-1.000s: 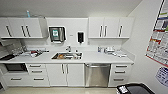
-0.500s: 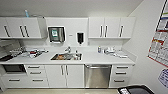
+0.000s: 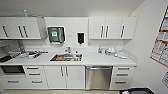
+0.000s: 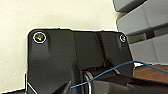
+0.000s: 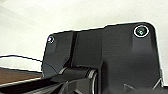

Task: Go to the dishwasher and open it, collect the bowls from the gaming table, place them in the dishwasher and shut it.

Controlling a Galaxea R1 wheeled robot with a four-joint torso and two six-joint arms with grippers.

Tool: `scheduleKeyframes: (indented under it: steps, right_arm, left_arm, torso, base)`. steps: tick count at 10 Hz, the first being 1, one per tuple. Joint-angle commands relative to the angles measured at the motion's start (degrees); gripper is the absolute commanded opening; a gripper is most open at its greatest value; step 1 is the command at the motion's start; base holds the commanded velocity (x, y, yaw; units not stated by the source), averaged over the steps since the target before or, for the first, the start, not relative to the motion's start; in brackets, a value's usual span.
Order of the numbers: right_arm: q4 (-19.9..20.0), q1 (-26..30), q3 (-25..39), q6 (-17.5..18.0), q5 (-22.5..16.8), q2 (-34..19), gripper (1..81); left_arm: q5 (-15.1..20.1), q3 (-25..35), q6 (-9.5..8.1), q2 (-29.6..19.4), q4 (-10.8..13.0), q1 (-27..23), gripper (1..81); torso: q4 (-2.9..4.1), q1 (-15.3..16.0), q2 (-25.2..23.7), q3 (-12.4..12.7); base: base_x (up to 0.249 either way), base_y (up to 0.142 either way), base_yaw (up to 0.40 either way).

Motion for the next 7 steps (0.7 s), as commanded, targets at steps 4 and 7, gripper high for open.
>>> scheduleKeyframes:
  steps: [4, 7]
  right_arm:
    - [0.1, 3.2, 0.0, -0.3, -2.6, -0.4, 81.1]
    - [0.1, 3.3, -0.2, -0.3, -2.6, -0.4, 81.1]
  left_arm:
    - [3.0, 0.7, 0.13, -0.8, -0.5, -3.4, 81.1]
    - [3.0, 0.7, 0.13, -0.7, -0.5, -3.4, 81.1]
  torso:
    - [0.00, 0.0, 0.0, 0.0]
    - [0.00, 0.0, 0.0, 0.0]
  base:
    - [0.078, 0.067, 0.000]
    - [0.078, 0.043, 0.000]
